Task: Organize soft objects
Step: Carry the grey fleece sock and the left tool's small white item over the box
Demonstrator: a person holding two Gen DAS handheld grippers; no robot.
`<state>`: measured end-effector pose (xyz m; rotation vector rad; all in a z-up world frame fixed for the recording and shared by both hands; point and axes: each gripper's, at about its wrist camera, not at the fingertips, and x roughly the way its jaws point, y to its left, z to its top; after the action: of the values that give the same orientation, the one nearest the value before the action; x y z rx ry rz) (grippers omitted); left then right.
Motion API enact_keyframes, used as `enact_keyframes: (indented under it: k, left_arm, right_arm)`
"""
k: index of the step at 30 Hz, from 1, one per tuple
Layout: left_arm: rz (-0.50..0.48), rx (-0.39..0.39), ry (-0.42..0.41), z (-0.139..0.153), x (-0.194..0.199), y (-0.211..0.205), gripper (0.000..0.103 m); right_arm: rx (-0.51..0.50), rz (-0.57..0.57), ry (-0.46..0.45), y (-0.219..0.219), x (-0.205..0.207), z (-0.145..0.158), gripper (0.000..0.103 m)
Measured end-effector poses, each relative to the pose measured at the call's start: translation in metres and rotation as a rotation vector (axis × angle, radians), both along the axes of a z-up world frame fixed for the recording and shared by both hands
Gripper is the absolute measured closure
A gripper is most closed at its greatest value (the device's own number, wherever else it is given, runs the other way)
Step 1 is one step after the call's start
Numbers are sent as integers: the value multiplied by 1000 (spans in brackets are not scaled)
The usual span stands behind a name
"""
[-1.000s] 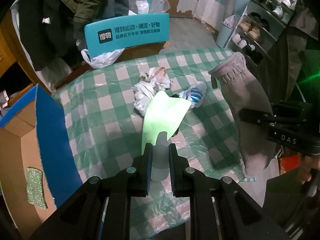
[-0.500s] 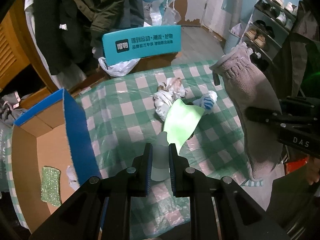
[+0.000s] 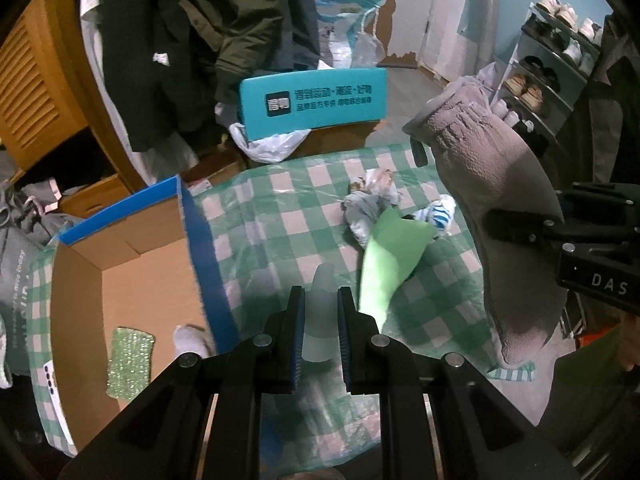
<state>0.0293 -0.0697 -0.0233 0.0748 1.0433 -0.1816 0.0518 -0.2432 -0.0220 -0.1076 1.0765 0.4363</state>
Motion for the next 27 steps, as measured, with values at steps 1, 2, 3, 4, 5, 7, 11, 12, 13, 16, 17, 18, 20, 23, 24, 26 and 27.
enact_keyframes:
  k: [1,2,3,4,5,7,11,12,13,16,17,18,20,23,24,26,27]
  left_arm:
    - [7,3,-2,1,-1,4,88]
    - [12,5,-4,1,-3,7,88]
    - [17,6,-5,2,-3,9,88]
    - [25,4,-7,3,-5,14,88]
    - [29,4,-9,4,-5,17,88]
    - [39,7,-15,5,-6,24,88]
    - [66,6,-21,7,-9,41,88]
    - [72,5,-21,7,-9,45,88]
    - [81,6,-21,7,-10,50,88]
    - [103,1,-21,7,-12,63,88]
    - [109,-1,-22,7,-12,66,88]
    - [116,-2,-22,6,-13,71,88]
    - [132,-4,-24,7,-15,81,88]
    - [160,-5,-28,6,-19,97,88]
    - [166,-5,-28,6,-19,100,88]
    - [185,-2,-29,5,-22,111,88]
    - [194,-2,-29,4,-22,116,88]
  right_arm:
    - [1,6,0,4,0,1,77]
    - [3,13,-1,9,1,2,77]
    - [4,19,-2,14,1,3,77]
    - [5,25,-2,16,2,4,77]
    - [5,33,-4,22,2,5,77]
    - [7,45,-7,30,3,8,77]
    - [11,72,-8,49,6,11,77]
    - [13,80,-9,54,6,12,77]
    - [16,86,-8,59,7,13,77]
    - [21,109,-6,75,8,15,77]
    - [21,116,-6,80,8,15,77]
    - [22,126,-4,88,9,16,77]
    - [23,141,-1,99,9,16,77]
    - [23,167,2,118,10,17,77]
    - [24,176,2,124,10,18,77]
    - [25,194,5,137,10,19,77]
    - [26,205,7,145,9,19,77]
